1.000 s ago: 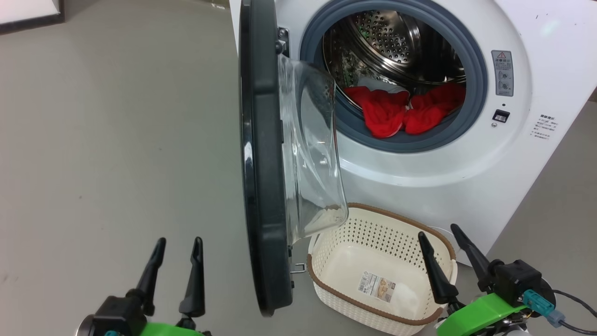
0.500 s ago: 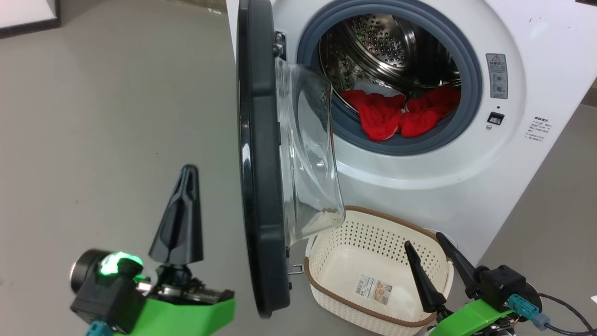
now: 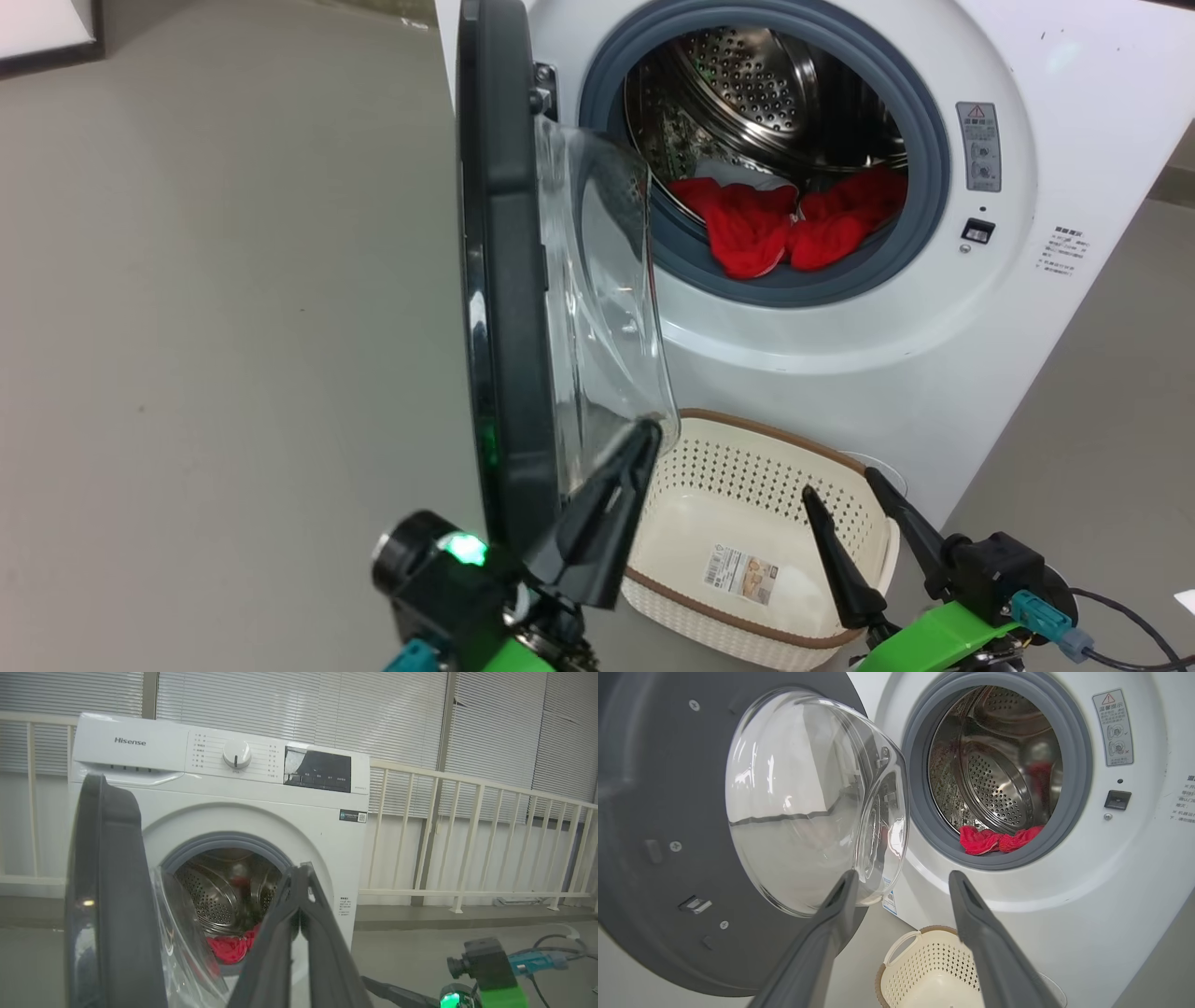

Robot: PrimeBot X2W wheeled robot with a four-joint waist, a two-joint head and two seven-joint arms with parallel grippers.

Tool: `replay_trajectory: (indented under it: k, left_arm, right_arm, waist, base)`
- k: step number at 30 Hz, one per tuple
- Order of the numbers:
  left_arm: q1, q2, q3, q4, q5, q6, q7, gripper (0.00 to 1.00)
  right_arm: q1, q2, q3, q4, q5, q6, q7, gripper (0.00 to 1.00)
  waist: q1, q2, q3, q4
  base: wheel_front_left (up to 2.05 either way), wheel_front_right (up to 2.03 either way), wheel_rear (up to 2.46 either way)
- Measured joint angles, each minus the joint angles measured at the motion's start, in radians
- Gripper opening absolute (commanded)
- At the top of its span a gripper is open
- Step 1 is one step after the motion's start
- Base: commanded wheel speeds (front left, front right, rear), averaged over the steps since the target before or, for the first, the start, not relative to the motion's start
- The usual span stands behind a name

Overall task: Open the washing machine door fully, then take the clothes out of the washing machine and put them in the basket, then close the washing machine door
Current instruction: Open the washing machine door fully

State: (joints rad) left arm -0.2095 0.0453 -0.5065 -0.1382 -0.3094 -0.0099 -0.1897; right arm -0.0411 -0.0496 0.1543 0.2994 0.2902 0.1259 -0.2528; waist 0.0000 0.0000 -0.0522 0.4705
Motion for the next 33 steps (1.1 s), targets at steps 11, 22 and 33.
replay_trajectory:
  k: [11, 22, 33]
  left_arm:
    - [0.001, 0.003, -0.051, 0.211, -0.072, 0.052, 0.074, 0.0]
    - [0.002, 0.013, -0.002, 0.27, -0.097, 0.107, 0.084, 0.0]
    - [0.016, 0.034, 0.044, 0.264, -0.115, 0.153, 0.091, 0.0]
  right_arm:
    - [0.0, 0.0, 0.02, 0.001, 0.009, 0.0, 0.0, 1.0]
    - [0.0, 0.0, 0.026, 0.007, 0.015, 0.0, 0.0, 1.0]
    - [0.0, 0.0, 0.025, 0.008, 0.016, 0.0, 0.0, 1.0]
  waist:
    - [0.0, 0.0, 0.026, -0.004]
    - [0.0, 0.0, 0.037, 0.012]
    - [0.0, 0.0, 0.045, 0.037]
  base:
    - [0.0, 0.0, 0.0]
    - [0.0, 0.0, 0.0]
    - [0.0, 0.0, 0.0]
